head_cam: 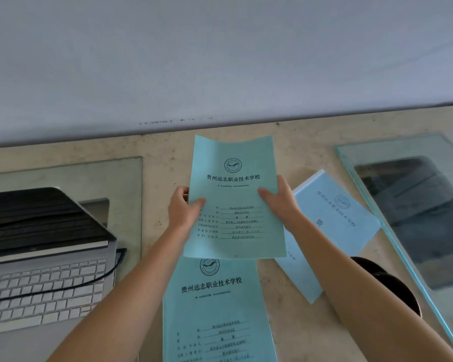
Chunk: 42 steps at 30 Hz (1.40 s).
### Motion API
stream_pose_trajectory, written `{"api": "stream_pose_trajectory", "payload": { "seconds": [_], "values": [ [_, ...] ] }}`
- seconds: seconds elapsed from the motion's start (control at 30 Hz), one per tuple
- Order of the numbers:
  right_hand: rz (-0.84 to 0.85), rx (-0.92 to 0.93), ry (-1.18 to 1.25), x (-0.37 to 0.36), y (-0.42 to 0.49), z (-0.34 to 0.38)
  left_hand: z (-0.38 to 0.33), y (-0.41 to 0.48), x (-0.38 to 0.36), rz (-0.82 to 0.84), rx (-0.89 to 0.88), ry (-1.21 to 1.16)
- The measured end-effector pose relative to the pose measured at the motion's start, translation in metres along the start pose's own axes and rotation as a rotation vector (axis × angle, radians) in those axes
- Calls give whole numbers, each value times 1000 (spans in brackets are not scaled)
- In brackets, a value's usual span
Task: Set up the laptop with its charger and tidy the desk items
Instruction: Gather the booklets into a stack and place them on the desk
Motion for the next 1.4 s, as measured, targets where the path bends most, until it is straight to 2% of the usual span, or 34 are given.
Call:
{"api": "stream_pose_trajectory", "payload": {
  "seconds": [0.23,0.53,0.87,1.13,1.4],
  "values": [
    [123,-3,-26,-19,-69,-13,14,-72,49,17,14,71],
    [196,-16,-195,-50,-136,-67,84,-148,94,48,140,49],
    [190,-60,-275,-72,-175,-106,125,-173,116,21,134,156],
    [176,-57,-316,-73,-178,-107,130,-172,120,-3,99,308],
    [102,-63,-334,-66,-175,-110,129,-173,121,-66,89,353]
  ]
}}
Point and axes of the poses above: each hand's wrist, its own y-axis towards the middle knuckle, its own x-axis out of the back of the hand, z = x × y, the point moved 7 cm from there along y, towards the middle knuckle, and after that the axes turned 13 degrees about -y, right-handed, at the moved point
